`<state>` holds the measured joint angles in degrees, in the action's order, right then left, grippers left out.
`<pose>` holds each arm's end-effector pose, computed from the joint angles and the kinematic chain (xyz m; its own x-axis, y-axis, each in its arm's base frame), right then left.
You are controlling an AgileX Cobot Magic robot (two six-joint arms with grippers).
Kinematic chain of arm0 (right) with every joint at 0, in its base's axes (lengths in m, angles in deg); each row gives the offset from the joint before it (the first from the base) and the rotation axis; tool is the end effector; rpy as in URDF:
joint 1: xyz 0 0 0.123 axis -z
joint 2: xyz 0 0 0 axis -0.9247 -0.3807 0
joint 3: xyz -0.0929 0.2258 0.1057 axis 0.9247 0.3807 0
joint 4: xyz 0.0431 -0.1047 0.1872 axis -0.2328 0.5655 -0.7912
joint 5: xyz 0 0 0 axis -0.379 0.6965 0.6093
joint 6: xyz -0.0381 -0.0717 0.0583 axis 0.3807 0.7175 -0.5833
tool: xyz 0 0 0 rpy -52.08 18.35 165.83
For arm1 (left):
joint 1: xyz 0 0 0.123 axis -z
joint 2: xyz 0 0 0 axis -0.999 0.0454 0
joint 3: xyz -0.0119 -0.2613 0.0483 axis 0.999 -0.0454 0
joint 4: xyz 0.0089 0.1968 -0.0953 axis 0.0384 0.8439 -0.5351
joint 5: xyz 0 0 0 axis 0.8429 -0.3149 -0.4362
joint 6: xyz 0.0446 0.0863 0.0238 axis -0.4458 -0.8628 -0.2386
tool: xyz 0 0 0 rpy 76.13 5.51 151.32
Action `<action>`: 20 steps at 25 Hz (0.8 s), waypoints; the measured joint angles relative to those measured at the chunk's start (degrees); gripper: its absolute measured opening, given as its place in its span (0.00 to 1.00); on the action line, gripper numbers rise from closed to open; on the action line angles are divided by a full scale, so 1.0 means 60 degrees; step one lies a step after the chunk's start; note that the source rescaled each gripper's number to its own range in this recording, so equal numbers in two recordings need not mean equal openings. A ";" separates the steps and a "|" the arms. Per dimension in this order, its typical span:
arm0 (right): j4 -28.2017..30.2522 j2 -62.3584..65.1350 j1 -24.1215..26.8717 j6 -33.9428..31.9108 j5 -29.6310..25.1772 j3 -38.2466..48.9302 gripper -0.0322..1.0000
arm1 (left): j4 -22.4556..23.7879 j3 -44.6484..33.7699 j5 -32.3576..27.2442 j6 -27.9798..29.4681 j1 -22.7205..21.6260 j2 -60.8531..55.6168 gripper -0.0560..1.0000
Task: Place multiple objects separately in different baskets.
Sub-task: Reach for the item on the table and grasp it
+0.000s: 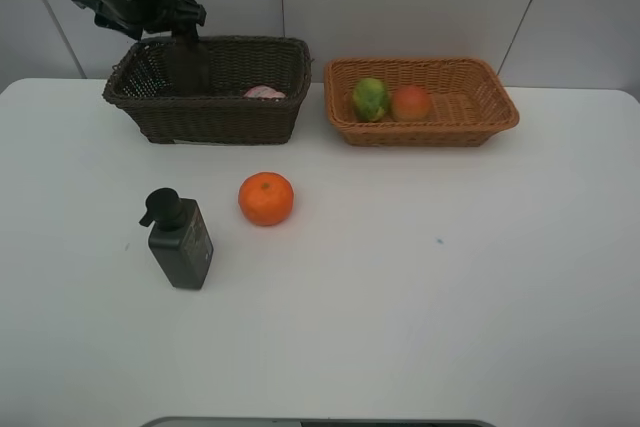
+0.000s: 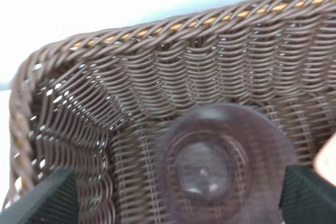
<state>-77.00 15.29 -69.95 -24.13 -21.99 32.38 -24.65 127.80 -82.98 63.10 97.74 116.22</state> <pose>-0.0101 -0.0127 0.2636 -0.4265 0.0099 -0.9044 0.0826 0.9962 -0.0280 0.4268 -0.0720 0.2041 -0.7722 0.1419 -0.6193 0.1446 0.9884 0.0461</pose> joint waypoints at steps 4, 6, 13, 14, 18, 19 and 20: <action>0.0000 0.0000 0.0000 0.0000 0.0000 0.0000 0.88 | -0.0037 0.0000 -0.0854 0.0000 0.0118 -0.0518 0.99; 0.0000 0.0000 0.0000 0.0000 0.0000 0.0000 0.88 | -0.0041 0.0000 -0.1166 0.0000 0.0243 -0.0797 0.99; 0.0000 0.0000 0.0000 0.0000 0.0000 0.0000 0.88 | -0.0068 -0.0331 -0.1949 -0.0080 0.1092 -0.1528 0.99; 0.0000 0.0000 0.0000 0.0000 0.0000 0.0000 0.88 | -0.0068 -0.0390 -0.2053 -0.0118 0.1253 -0.1580 0.99; 0.0000 0.0000 0.0000 0.0000 0.0000 0.0000 0.88 | -0.0101 -0.0630 -0.2322 -0.0218 0.1905 -0.1657 0.99; 0.0000 0.0000 0.0000 0.0000 0.0000 0.0000 0.88 | -0.0110 -0.0700 -0.2367 -0.0229 0.2044 -0.1668 0.99; 0.0000 0.0000 0.0000 0.0000 0.0000 0.0000 0.88 | -0.0148 -0.0753 -0.2451 -0.0261 0.2211 -0.1668 0.99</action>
<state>-77.00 15.29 -69.95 -24.13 -21.99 32.38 -25.53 123.28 -97.69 61.53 111.01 106.21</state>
